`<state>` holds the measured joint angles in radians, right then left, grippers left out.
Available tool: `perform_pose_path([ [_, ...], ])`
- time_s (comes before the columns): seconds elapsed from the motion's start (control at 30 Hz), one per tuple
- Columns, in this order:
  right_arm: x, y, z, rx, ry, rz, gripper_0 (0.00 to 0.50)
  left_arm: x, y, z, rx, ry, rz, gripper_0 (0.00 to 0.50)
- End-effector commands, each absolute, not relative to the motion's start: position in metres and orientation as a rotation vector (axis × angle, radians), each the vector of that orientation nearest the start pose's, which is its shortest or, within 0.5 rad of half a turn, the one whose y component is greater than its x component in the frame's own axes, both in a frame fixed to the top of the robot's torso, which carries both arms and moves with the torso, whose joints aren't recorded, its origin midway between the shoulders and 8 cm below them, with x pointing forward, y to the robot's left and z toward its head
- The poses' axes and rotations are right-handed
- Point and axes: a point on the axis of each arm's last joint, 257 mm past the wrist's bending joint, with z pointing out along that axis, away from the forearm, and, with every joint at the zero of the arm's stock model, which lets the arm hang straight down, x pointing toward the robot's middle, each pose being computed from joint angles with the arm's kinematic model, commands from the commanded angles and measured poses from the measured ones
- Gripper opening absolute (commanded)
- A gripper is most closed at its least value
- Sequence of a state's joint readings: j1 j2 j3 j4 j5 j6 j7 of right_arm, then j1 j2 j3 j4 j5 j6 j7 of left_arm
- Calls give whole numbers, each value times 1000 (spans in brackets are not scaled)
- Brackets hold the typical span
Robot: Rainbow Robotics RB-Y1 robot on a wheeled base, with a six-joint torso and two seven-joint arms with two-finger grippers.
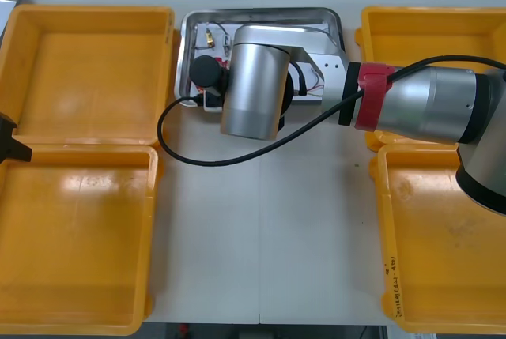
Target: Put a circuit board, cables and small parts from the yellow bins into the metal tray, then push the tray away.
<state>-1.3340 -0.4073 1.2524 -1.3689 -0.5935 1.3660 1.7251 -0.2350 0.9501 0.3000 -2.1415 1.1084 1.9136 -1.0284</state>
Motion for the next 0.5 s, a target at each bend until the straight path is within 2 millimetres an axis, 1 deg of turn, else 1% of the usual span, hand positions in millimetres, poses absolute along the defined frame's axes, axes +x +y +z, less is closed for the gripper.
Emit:
perform_pose_path([
  [0.03, 579, 5, -148, -1742, 1720, -848, 0, 366, 375, -117, -20, 2703, -26, 500],
  [0.23, 590, 6, -142, -1710, 1734, -833, 0, 366, 375, -117, -20, 2703, -26, 500],
  [0.3, 596, 6, -141, -1703, 1724, -826, 0, 366, 375, -117, -20, 2703, -26, 500],
  [0.5, 605, 8, -139, -1699, 1697, -819, 0, 366, 375, -117, -20, 2703, -26, 500],
])
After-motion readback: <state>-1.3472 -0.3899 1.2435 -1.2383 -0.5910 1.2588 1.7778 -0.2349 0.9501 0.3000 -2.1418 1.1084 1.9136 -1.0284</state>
